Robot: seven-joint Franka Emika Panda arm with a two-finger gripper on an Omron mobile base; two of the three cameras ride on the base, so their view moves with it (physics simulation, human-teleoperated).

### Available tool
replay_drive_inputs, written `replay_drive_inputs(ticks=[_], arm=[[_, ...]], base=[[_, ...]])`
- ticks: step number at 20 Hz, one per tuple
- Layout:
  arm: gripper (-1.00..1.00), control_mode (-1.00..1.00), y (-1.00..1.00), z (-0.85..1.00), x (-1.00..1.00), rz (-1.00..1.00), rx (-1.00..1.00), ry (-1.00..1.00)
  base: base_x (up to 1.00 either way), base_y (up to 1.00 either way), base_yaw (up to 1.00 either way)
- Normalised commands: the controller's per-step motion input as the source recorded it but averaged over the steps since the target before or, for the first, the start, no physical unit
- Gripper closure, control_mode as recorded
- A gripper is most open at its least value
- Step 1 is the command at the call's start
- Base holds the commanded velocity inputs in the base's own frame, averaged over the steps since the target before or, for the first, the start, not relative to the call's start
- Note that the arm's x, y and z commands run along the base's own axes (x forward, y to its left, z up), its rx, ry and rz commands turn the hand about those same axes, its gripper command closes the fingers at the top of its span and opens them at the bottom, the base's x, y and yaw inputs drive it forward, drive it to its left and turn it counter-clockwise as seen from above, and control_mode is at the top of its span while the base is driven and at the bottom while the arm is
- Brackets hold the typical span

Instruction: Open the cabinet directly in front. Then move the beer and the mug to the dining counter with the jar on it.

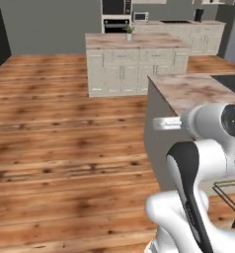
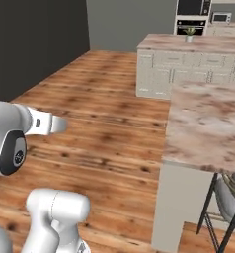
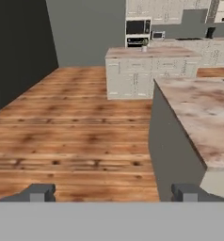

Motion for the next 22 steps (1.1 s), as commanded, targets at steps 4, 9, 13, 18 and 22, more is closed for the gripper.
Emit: replay_drive_inputs(ticks=[4, 9, 13, 18, 22], arm=[[-1.00, 1.00, 0.00, 0.00, 0.00, 0.00, 0.00, 0.00], [-1.00, 1.00, 0.00, 0.00, 0.00, 0.00, 0.00, 0.00], [-1.00, 1.00, 0.00, 0.00, 0.00, 0.00, 0.00, 0.00], [-1.00, 1.00, 0.00, 0.00, 0.00, 0.00, 0.00, 0.00], [-1.00, 1.00, 0.00, 0.00, 0.00, 0.00, 0.00, 0.00]], base=[[1.00, 0.78, 0.00], [1.00, 0.09, -0.04], [1.00, 0.00, 0.00], [1.00, 0.06, 0.00], [1.00, 0.28, 0.00]])
